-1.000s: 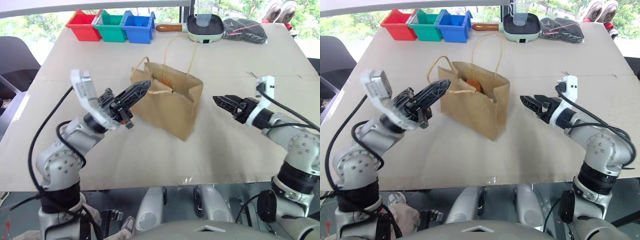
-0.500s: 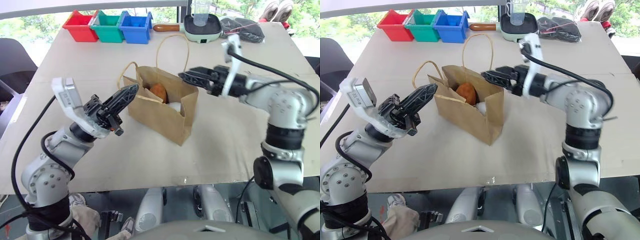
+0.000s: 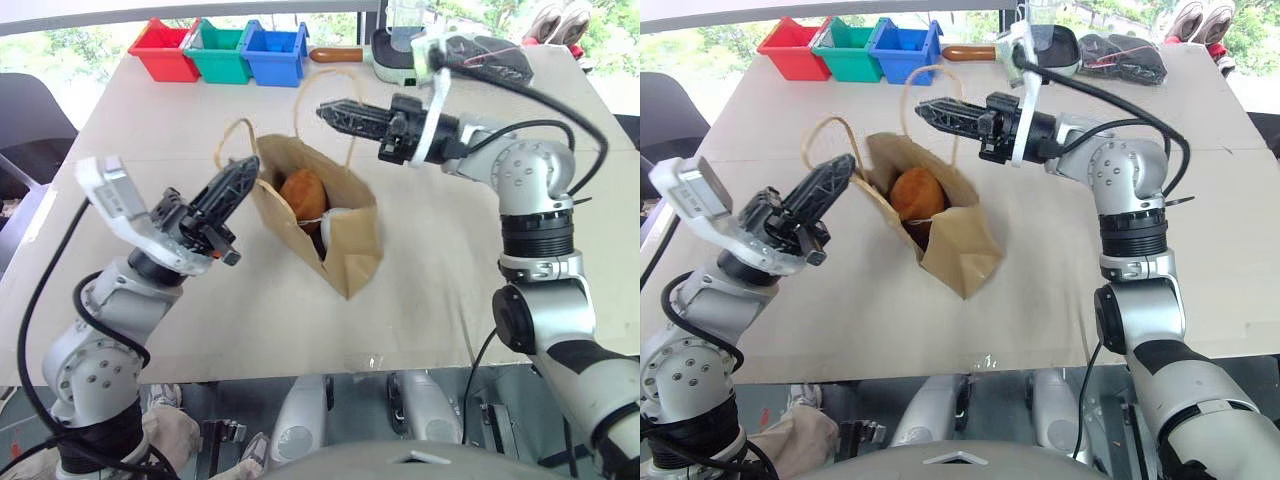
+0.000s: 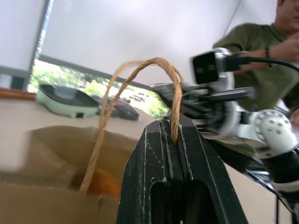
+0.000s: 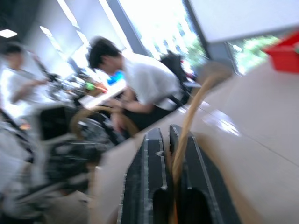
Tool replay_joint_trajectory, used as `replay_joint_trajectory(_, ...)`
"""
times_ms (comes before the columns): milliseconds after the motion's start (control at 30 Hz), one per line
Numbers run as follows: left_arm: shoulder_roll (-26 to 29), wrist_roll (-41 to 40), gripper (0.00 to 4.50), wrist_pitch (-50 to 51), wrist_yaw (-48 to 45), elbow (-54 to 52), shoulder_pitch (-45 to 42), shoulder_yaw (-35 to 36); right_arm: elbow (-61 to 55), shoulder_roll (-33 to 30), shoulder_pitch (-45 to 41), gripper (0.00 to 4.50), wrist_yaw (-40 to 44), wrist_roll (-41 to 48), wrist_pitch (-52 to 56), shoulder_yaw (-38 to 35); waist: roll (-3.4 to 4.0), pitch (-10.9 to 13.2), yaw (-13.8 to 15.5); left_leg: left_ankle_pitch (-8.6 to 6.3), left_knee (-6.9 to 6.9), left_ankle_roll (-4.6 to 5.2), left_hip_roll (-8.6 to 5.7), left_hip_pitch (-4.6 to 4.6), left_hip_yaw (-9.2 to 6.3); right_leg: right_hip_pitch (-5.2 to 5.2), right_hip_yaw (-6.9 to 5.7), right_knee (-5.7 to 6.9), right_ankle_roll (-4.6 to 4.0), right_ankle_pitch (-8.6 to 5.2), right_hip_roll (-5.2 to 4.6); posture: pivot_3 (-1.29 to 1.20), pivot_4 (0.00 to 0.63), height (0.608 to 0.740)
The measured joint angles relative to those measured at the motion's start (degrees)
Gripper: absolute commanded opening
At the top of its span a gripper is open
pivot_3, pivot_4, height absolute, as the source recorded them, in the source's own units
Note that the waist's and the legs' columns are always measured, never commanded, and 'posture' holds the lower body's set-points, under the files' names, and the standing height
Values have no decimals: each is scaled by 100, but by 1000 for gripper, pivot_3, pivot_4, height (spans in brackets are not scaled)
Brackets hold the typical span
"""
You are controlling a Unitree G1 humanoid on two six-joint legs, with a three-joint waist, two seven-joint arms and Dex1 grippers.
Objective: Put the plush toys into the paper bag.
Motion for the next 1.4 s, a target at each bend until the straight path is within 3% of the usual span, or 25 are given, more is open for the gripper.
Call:
replay_joint_trajectory(200, 271, 350, 0, -107, -250, 1031, -1162, -72, -948, 36, 149, 52, -815, 712, 339, -445, -1, 0, 5, 0, 2, 0, -2, -1, -3, 0, -5, 3, 0, 0, 5, 0, 150, 740)
replay_joint_trajectory(300, 464, 1056, 0, -230, -653, 1962, -1941, -478, -1803, 31, 674, 52, -1672, 999, 472, -626, 0, 0, 0, 0, -1, 0, -4, -2, 5, -1, 4, 1, 1, 0, 4, 0, 150, 740)
replay_joint_trajectory(533, 506, 1946, 0, -305, -1975, 3309, -2714, -1478, -2944, 62, 1563, 52, -2961, 1184, 501, -614, 1, 1, -64, 0, -10, 0, 0, -3, 12, -17, 13, 4, 1, -1, 5, 0, 150, 740)
replay_joint_trajectory(633, 490, 2401, 925, -533, -2650, 3782, -2930, -1862, -3216, -323, 2171, 1182, -3017, 539, 208, -162, 0, 0, -35, 0, -12, 0, -1, -5, 15, -19, 13, 4, 1, -1, 4, 0, 150, 740)
replay_joint_trajectory(767, 480, 2519, 2766, -548, -2977, 3987, -3033, -1821, -3528, -633, 2349, 3020, -3072, 529, 78, -202, 1, 3, -41, 0, -9, 0, 0, -8, 9, -23, 19, 7, 2, -1, 2, 0, 150, 740)
replay_joint_trajectory(900, 702, 2386, 4467, -266, -3117, 3884, -2848, -1512, -4003, -1411, 2526, 3055, -2863, 1217, 275, -519, 0, 3, -43, 0, -12, 1, 4, -7, -1, -22, 18, 3, 2, -1, 0, 0, 150, 740)
replay_joint_trajectory(1033, 1055, 2065, 4467, 245, -3226, 3408, -2112, -1078, -4175, -2594, 3054, 3055, -2698, 1896, 605, -1082, 0, 3, -31, -1, -14, 2, 15, -8, 0, -21, 21, -8, 2, -1, -6, 0, 150, 740)
replay_joint_trajectory(1200, 1018, 1791, 4467, 592, -3043, 2353, -1156, -878, -4521, -3727, 3810, 3055, -2403, 2284, 720, -1340, -2, 2, -3, -2, -11, 4, 19, 2, 6, 4, 13, -19, 3, -2, -8, 0, 150, 740)
replay_joint_trajectory(1333, 631, 1775, 4467, 711, -2663, 1979, -714, -974, -4673, -3985, 4304, 3055, -2131, 2044, 645, -1138, -8, 6, 30, -4, 4, 7, 19, -6, 8, 6, 8, -26, 5, -1, -2, 0, 150, 740)
replay_joint_trajectory(1400, 623, 1738, 4500, 748, -2568, 1795, -724, -963, -4748, -3935, 4280, 2202, -2083, 1843, 459, -838, -7, 5, 30, -3, 7, 7, 18, 5, 11, 13, 10, -25, 5, -1, 2, 0, 150, 740)
